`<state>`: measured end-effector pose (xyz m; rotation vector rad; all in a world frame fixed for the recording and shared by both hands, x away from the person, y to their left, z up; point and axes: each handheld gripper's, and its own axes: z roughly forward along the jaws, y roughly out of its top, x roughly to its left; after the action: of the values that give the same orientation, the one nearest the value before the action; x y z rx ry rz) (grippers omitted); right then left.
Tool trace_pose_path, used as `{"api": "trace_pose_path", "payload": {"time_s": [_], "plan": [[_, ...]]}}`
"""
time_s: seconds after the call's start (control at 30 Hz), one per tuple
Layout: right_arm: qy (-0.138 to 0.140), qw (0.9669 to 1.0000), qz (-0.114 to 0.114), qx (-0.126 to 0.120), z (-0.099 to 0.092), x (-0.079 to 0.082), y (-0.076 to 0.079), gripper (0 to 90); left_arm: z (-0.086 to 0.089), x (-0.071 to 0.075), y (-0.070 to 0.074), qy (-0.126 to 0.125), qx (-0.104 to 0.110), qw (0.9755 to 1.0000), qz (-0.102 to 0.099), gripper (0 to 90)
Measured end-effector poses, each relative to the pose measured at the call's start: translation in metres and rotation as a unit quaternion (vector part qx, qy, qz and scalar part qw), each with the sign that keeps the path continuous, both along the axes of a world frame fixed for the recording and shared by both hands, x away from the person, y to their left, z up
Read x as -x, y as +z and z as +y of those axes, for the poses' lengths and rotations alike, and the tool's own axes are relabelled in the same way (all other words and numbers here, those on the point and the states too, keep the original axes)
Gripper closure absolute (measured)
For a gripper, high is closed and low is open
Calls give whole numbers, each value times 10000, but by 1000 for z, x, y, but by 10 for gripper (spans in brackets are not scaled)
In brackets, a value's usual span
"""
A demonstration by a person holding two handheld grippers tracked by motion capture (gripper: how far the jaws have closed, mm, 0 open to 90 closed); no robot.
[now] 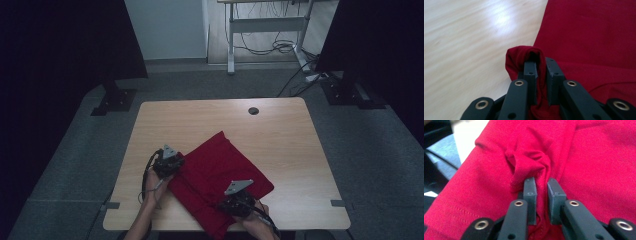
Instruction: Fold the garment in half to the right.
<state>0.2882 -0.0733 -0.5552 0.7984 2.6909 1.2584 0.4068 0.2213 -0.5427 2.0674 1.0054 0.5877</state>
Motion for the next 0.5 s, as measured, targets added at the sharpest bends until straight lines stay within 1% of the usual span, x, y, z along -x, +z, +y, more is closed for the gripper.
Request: {"api": "trace_pose_path", "payload": {"time_s": [0.03, 0.07, 0.1, 0.13, 0.17, 0.2, 0.23, 0.27, 0.3, 0.33, 0.37, 0.4, 0.43, 0.47, 0.5], "plan": [[163, 9997, -40, -188, 8, 6, 9, 810, 20, 7, 18, 146, 391, 9990, -147, 841], [163, 9997, -40, -188, 8, 6, 9, 810, 20, 7, 18, 146, 391, 9990, -147, 845], [188, 9992, -79, -336, 9, 7, 16, 810, 20, 7, 18, 146, 391, 9990, -147, 845], [188, 9992, -79, -336, 9, 7, 16, 811, 20, 7, 18, 146, 391, 9990, -147, 845], [188, 9992, -79, -336, 9, 7, 16, 811, 23, 18, 53, 110, 488, 9972, -551, 845], [272, 9959, -305, -809, 7, 13, 51, 811, 22, 21, 66, 93, 465, 9964, -707, 849], [272, 9959, -305, -809, 7, 13, 51, 811, 22, 21, 66, 93, 465, 9964, -707, 850], [293, 9943, -394, -948, 5, 16, 63, 811, 22, 21, 66, 93, 465, 9964, -707, 850], [293, 9943, -394, -948, 5, 16, 63, 810, 13, 27, 102, 11, 414, 9934, -1068, 850], [293, 9943, -394, -948, 5, 16, 63, 810, 13, 27, 102, 11, 414, 9934, -1068, 849], [314, 9908, -709, -1108, -3, 22, 94, 810, 13, 27, 102, 11, 414, 9934, -1068, 849], [314, 9908, -709, -1108, -3, 22, 94, 810, -7, 22, 132, -100, 409, 9893, -1394, 849], [314, 9908, -709, -1108, -3, 22, 94, 810, -7, 22, 132, -100, 409, 9893, -1394, 849], [100, 9887, -1025, -1094, -21, 23, 115, 810, -7, 22, 132, -100, 409, 9893, -1394, 849], [100, 9887, -1025, -1094, -21, 23, 115, 809, -32, 5, 130, -356, 474, 9828, -1749, 849]]}}
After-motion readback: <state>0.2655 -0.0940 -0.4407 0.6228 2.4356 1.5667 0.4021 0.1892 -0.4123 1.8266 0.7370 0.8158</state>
